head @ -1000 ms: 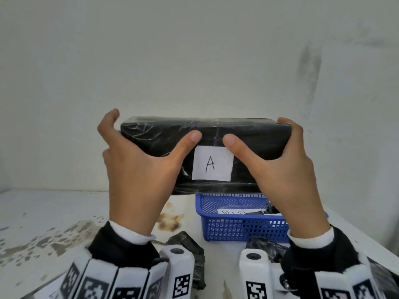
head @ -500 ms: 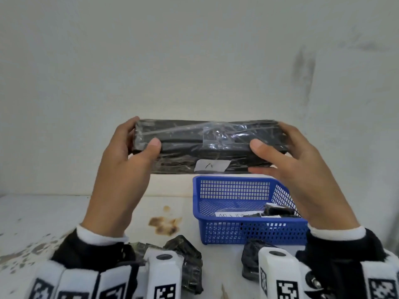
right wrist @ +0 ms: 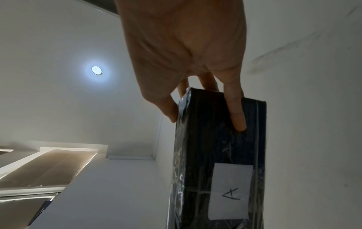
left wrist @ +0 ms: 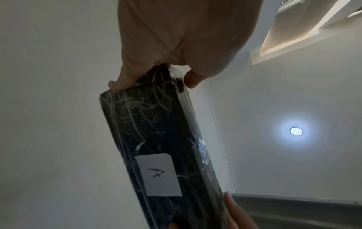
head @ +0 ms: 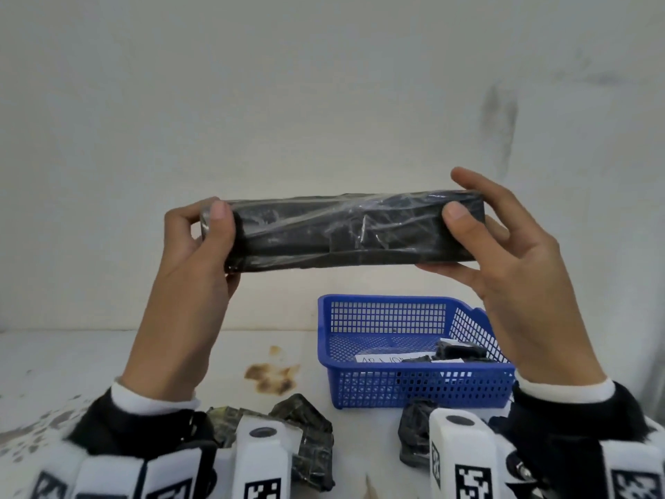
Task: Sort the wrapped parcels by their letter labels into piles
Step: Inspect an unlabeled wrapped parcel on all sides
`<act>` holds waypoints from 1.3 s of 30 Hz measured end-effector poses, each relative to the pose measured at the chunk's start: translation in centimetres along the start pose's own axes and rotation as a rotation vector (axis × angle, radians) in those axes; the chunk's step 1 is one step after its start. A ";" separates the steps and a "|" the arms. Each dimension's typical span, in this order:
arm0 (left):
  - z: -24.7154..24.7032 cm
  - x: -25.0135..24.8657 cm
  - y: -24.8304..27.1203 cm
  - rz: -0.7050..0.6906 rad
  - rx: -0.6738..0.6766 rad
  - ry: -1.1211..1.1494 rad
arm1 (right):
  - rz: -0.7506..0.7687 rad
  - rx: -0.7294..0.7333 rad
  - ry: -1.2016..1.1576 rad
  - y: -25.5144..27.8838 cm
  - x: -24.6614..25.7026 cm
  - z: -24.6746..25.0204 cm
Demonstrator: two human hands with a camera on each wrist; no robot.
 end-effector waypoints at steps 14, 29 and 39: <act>-1.6 -0.3 0.4 -0.072 0.197 -0.209 | 0.022 0.033 0.243 0.5 0.8 -0.2; -0.8 -1.0 1.0 -0.124 0.015 -0.303 | -0.009 0.010 0.388 1.2 0.5 -2.0; -1.3 -1.3 1.5 -0.184 -0.052 -0.266 | 0.106 -0.041 0.388 1.5 1.1 -2.4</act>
Point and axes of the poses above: each hand's wrist, its own y-axis away from the middle knuckle, its own z-axis out of the back of the hand, x = y × z, the point moved 9 cm from there along -y, towards the middle knuckle, and after that the axes turned 1 degree about x, right-handed, at the moved point
